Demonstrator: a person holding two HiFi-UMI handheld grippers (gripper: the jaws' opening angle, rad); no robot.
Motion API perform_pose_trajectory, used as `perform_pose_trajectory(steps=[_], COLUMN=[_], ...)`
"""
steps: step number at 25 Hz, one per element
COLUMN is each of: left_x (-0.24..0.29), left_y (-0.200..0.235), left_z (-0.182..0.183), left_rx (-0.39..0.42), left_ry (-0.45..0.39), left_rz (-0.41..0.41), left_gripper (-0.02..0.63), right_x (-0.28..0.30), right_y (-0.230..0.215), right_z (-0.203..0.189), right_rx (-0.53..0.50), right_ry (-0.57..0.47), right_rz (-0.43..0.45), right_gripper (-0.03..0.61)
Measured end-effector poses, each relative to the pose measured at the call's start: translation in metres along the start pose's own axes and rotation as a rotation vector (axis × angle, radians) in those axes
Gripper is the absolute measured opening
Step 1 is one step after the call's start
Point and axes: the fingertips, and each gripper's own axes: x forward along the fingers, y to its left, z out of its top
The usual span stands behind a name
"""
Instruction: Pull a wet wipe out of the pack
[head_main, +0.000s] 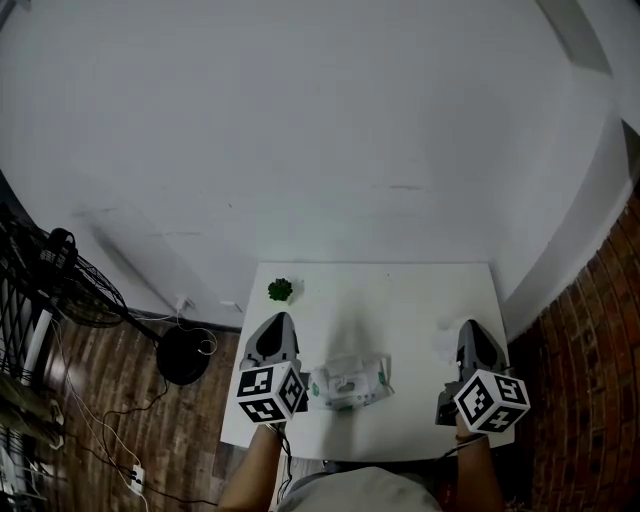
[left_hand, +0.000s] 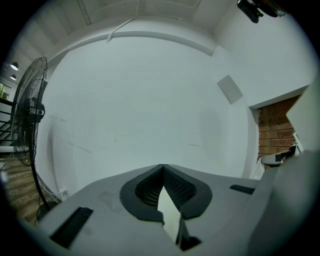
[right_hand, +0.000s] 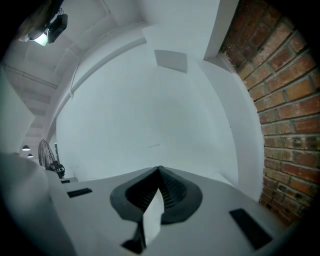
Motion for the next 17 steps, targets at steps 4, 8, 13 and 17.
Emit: perform_pose_trajectory(steps=[4, 8, 13, 17], left_x=[0.000, 0.000, 0.001, -0.001], left_y=[0.004, 0.003, 0.006, 0.003], left_z=[-0.003, -0.005, -0.006, -0.011], left_rx=[-0.006, -0.011, -0.016, -0.016], left_ry=[0.010, 0.015, 0.019, 0.020], left_rz=[0.003, 0.001, -0.002, 0.000], left_gripper=[0.003, 0.003, 0.003, 0.003], right_x=[0.002, 0.002, 0.003, 0.001], right_y=[0.004, 0.008, 0.013, 0.009], right_z=[-0.001, -0.002, -0.002, -0.003], right_rx=[0.003, 0.000, -0.014, -0.018], right_ry=[0.003, 0.006, 0.008, 0.003], right_rz=[0.009, 0.022, 0.023, 0.025], right_gripper=[0.002, 0.002, 0.002, 0.003])
